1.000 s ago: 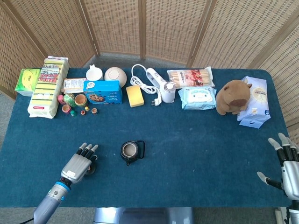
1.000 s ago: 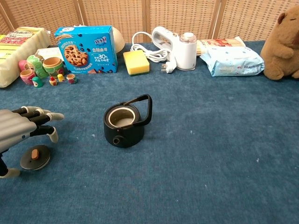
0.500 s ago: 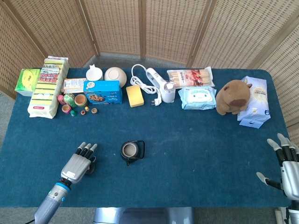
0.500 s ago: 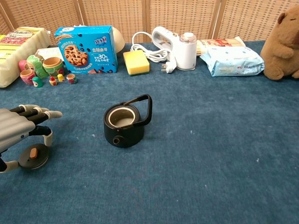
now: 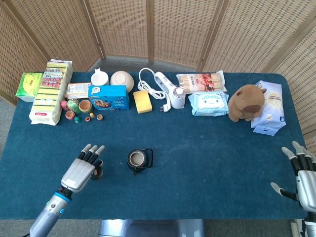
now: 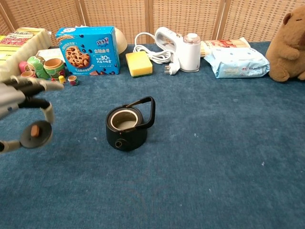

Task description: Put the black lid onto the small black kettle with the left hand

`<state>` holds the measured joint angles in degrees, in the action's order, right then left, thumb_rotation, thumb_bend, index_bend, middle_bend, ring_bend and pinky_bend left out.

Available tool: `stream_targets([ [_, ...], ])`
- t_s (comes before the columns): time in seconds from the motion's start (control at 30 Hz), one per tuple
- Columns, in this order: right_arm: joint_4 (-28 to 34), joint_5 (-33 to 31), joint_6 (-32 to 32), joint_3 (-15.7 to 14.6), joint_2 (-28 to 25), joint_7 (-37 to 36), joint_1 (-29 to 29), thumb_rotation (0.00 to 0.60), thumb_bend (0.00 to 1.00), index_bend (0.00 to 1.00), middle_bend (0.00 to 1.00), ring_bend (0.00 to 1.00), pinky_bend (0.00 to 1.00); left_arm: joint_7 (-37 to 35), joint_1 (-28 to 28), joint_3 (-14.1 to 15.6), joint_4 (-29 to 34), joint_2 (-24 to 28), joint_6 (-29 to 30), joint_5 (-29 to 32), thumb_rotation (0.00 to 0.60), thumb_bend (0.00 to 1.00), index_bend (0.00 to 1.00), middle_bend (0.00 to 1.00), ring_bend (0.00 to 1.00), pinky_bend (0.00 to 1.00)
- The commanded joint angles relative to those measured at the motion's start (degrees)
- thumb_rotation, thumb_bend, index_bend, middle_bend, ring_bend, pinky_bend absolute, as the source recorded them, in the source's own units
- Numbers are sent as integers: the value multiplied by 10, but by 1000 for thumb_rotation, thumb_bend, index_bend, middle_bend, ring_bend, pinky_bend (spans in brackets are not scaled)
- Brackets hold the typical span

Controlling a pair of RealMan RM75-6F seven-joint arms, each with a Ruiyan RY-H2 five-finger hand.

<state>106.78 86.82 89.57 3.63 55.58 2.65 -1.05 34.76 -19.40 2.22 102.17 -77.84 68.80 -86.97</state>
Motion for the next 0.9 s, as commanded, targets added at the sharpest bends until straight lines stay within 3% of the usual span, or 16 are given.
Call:
stream_targets([
  [0.03, 0, 0, 0, 0, 0, 1, 0, 600, 8, 140, 2, 0, 0, -18, -4, -8, 29, 20, 14, -17, 600, 280, 595, 0, 0, 34],
  [0.3, 1, -2, -2, 0, -1, 0, 0, 600, 8, 140, 2, 0, 0, -50, -31, -35, 68, 35, 2, -26, 600, 280, 595, 0, 0, 34],
  [0.57, 1, -8, -6, 1, -3, 0, 2, 600, 8, 140, 2, 0, 0, -16, -94, -96, 71, -4, -75, 74, 600, 279, 595, 0, 0, 34],
  [0.9, -1, -15, -10, 4, -5, -7, 4, 600, 8, 140, 2, 0, 0, 101, -163, -132, 52, -70, -119, 224, 600, 280, 595, 0, 0, 34],
])
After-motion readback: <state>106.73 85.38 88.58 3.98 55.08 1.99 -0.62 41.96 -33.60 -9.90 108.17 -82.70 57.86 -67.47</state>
